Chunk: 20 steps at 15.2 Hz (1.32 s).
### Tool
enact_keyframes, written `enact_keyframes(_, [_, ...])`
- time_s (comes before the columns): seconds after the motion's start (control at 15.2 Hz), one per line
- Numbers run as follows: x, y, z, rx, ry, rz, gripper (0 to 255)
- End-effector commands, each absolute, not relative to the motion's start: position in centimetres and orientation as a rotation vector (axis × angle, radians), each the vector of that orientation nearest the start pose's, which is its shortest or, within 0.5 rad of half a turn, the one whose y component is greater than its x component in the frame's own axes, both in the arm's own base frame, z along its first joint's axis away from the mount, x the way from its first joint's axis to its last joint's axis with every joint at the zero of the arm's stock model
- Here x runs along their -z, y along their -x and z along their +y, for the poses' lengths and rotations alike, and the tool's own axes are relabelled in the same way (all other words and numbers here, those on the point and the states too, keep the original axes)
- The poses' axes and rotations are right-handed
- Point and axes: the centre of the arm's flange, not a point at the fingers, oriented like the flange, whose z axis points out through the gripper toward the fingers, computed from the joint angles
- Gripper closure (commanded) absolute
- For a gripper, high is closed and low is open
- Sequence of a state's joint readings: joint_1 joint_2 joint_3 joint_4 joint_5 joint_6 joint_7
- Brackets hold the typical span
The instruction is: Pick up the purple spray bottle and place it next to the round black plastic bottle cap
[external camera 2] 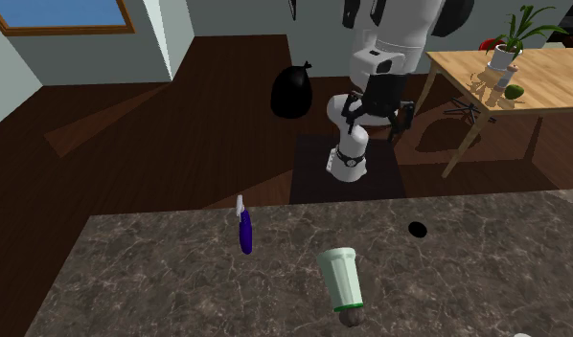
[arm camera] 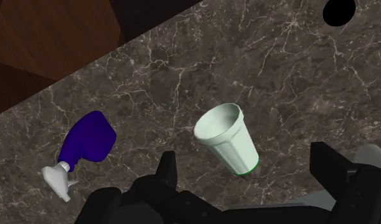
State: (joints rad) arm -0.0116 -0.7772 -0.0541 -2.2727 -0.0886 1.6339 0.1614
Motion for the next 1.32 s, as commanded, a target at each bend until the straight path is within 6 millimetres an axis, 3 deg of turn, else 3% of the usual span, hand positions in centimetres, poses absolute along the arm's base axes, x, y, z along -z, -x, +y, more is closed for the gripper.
enact_keyframes(0.0, [-63.3,-31.5,-3.6,0.223,3.158,0.341,0])
enact_keyframes(1.25, [-52.6,-35.7,-27.3,0.163,3.097,0.165,0])
